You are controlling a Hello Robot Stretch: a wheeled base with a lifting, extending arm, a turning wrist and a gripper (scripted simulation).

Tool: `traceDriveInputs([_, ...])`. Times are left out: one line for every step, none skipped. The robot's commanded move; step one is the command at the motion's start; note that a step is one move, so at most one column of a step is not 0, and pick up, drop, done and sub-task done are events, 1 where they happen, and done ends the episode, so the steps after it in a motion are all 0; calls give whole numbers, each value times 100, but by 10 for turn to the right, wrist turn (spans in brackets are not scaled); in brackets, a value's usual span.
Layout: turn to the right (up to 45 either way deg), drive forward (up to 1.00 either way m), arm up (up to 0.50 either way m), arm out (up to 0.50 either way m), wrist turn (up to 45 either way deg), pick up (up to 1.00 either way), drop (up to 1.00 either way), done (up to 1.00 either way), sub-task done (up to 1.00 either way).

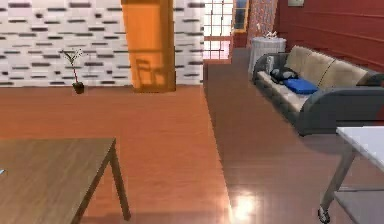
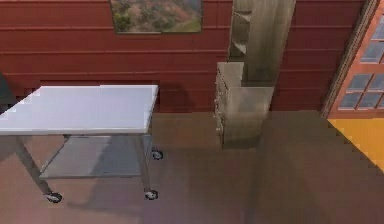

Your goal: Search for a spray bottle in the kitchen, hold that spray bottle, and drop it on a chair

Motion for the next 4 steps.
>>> traceDriveInputs([450,0,0,0,0,0,0,0,0])
traceDriveInputs([420,0,0,0,0,0,0,0,0])
traceDriveInputs([0,5,0,0,0,0,0,0,0])
traceDriveInputs([-450,0,0,0,0,0,0,0,0])
